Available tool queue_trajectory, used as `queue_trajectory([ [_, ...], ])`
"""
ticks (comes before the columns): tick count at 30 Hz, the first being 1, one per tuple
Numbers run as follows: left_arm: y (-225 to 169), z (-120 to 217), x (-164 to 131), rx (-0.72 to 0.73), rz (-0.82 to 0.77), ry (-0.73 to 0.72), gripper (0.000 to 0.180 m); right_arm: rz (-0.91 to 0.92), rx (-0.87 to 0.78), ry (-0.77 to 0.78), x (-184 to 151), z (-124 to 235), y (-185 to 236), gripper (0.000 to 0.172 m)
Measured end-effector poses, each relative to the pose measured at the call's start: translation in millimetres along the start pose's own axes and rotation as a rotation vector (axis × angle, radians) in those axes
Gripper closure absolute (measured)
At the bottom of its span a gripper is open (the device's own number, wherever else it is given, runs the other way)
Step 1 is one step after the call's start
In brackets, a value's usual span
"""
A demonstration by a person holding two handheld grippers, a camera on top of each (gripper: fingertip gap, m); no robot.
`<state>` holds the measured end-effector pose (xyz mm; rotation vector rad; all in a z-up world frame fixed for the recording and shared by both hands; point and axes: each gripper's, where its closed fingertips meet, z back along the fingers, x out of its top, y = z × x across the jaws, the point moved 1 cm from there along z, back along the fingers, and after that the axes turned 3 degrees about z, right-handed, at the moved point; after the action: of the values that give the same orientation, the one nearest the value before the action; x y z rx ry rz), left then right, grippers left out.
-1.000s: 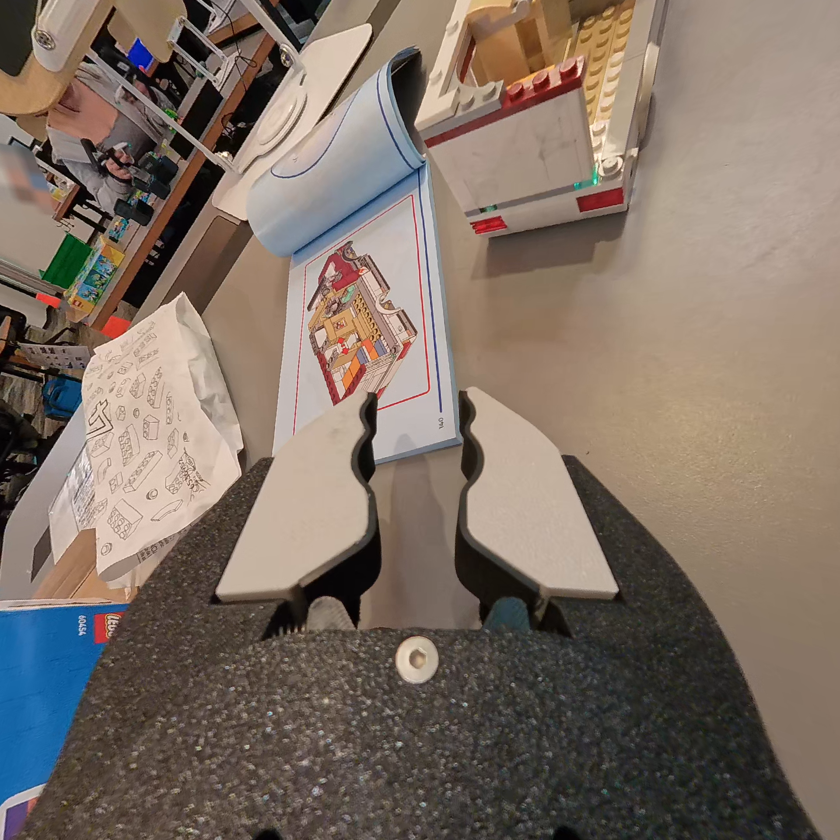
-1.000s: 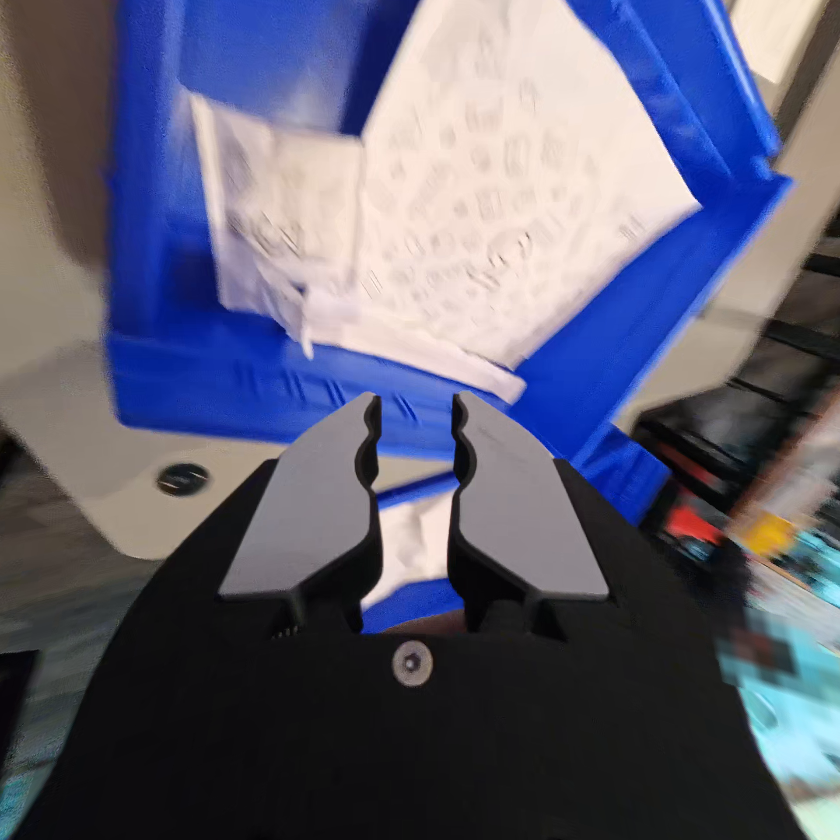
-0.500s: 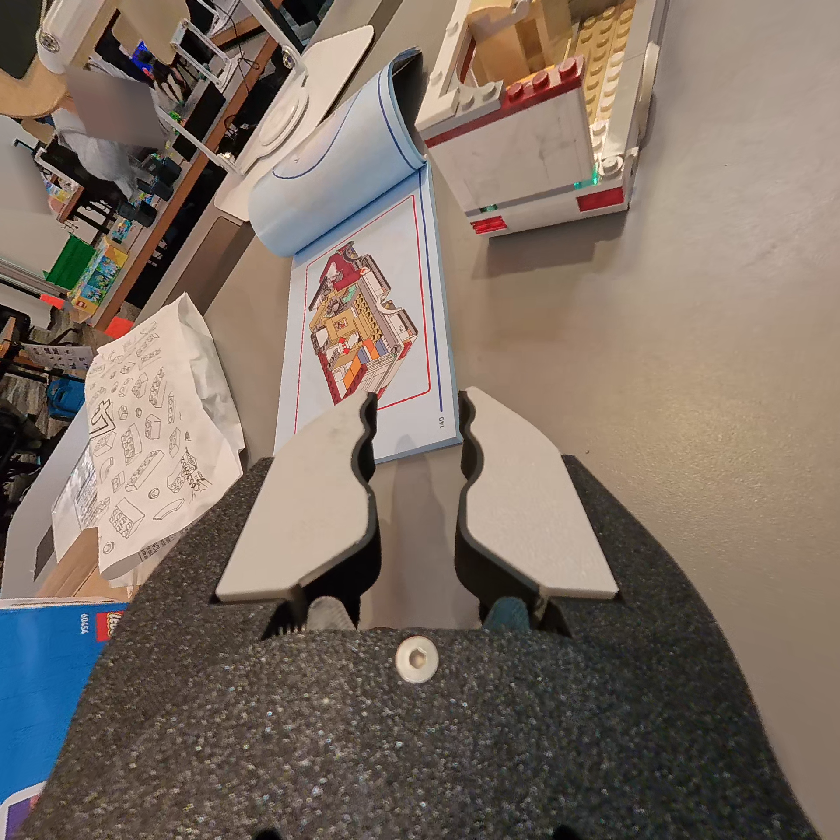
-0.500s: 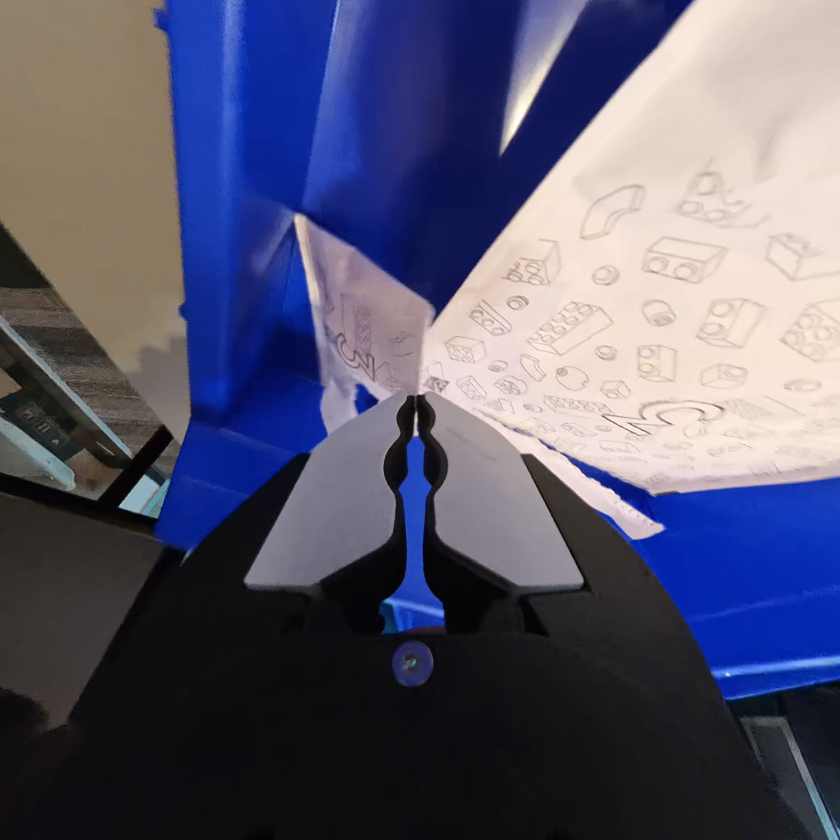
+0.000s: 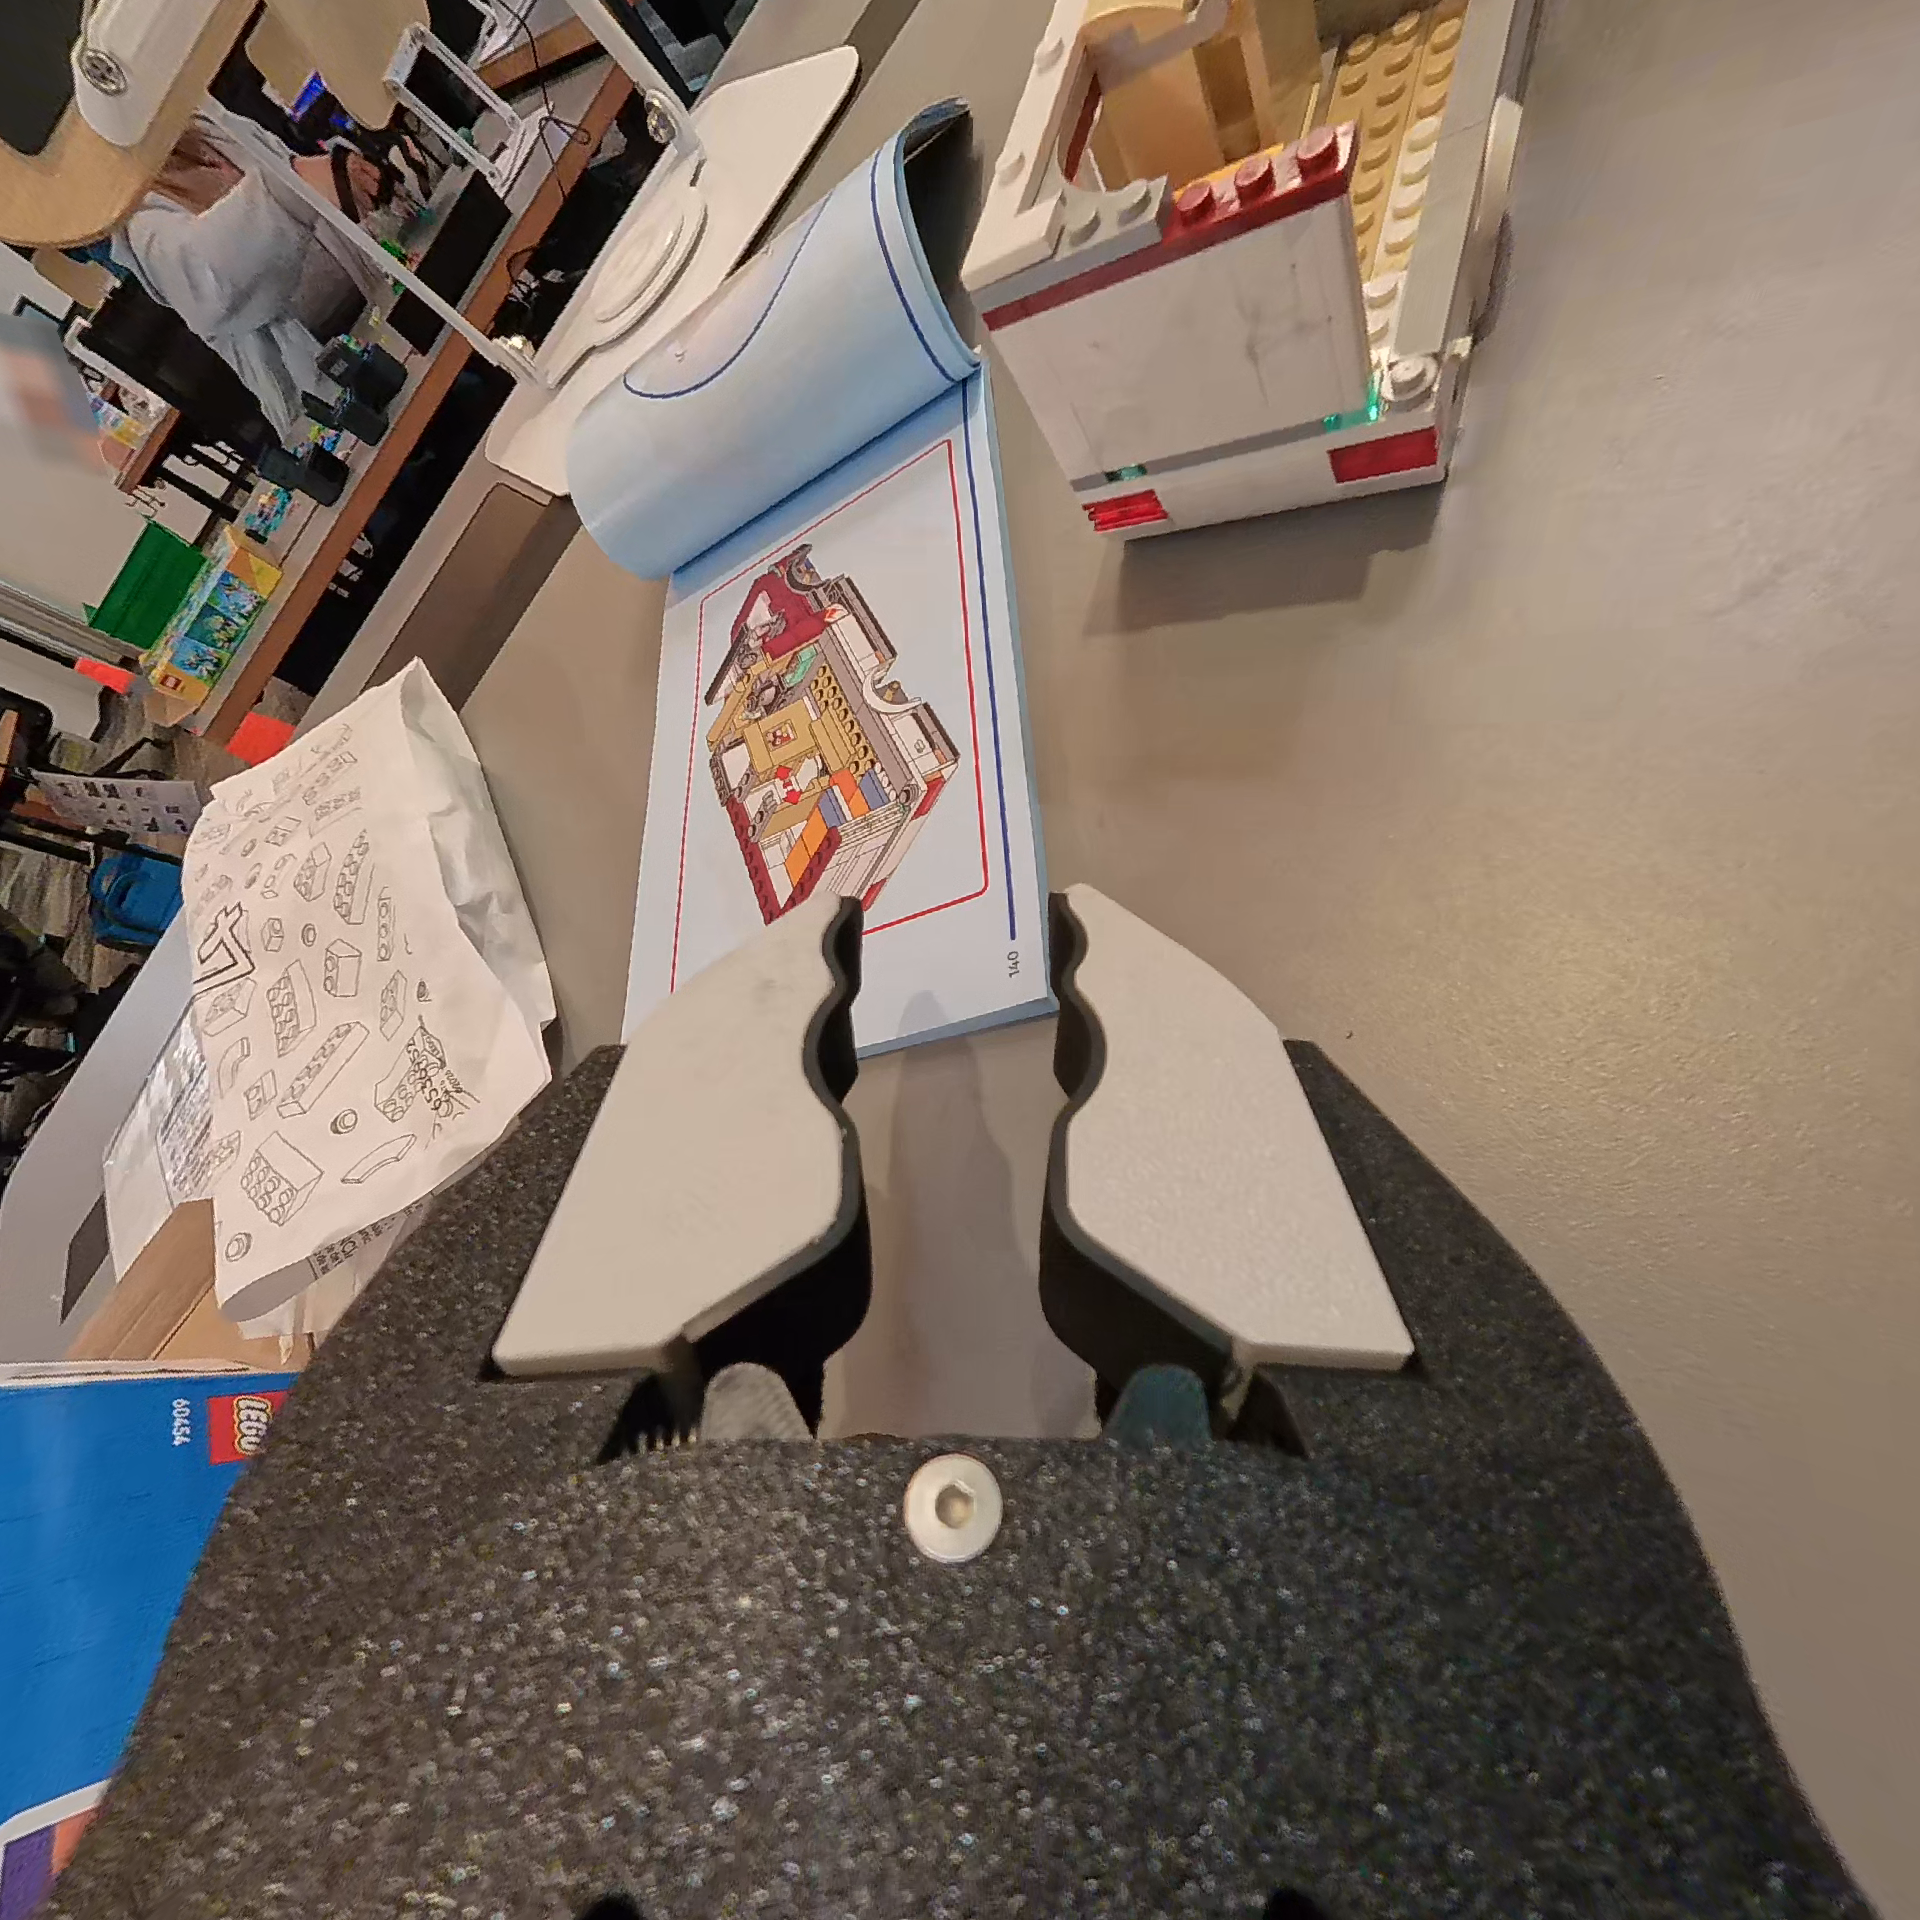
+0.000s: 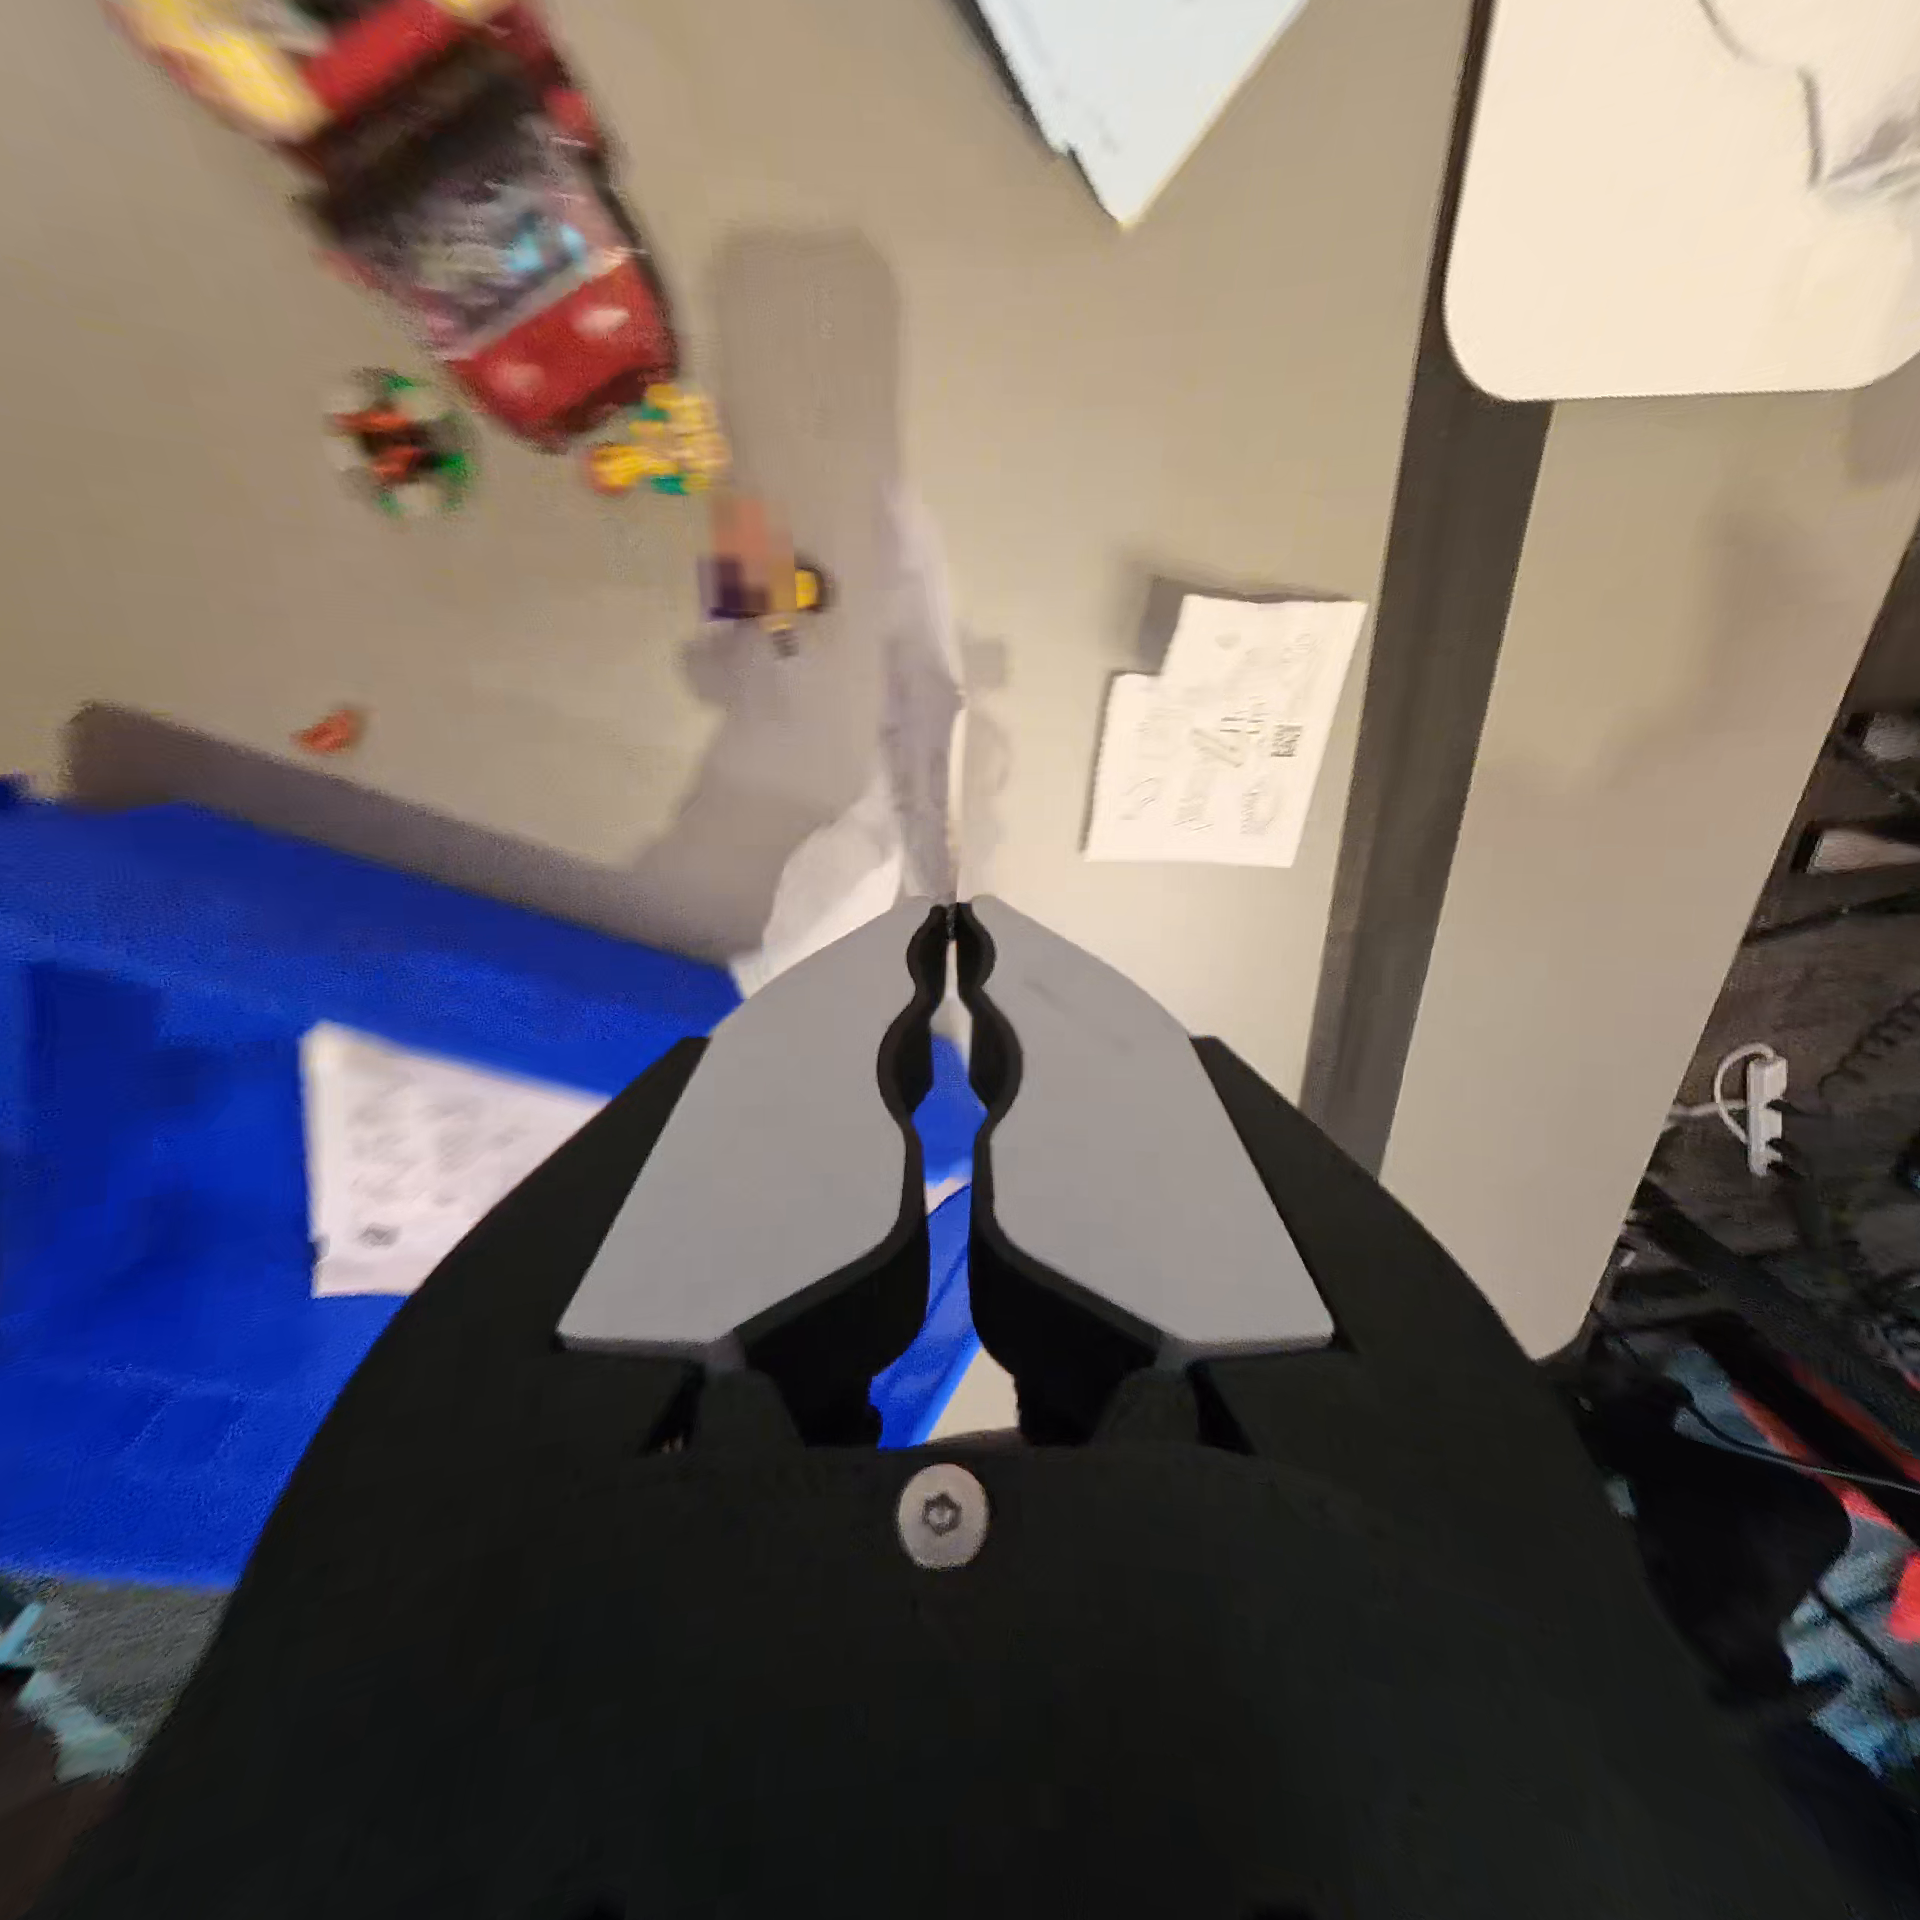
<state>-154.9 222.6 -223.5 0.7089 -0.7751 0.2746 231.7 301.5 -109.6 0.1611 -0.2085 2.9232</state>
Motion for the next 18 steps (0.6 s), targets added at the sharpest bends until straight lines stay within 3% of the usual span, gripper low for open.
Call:
queue_trajectory([
  [5,0.1,0.1,-0.2,-0.004,0.004,-0.002,0.146,-0.116,-0.134,0.174,-11.9,-82.0,-72.6,0.164],
  [7,0.3,0.5,0.1,-0.005,0.007,-0.005,0.146,-0.150,-0.229,0.228,-23.9,-89.4,-89.3,0.139],
  [10,0.0,0.7,0.1,-0.009,0.008,-0.005,0.146,-0.162,-0.351,0.209,-37.3,-63.6,-92.0,0.128],
  [14,-1.3,0.7,-0.3,-0.010,-0.004,0.003,0.146,-0.211,-0.425,0.135,-62.5,-5.0,-50.3,0.127],
  [18,-2.4,1.3,-0.4,-0.011,-0.003,0.009,0.146,-0.253,-0.375,0.159,-101.8,19.2,43.3,0.124],
])
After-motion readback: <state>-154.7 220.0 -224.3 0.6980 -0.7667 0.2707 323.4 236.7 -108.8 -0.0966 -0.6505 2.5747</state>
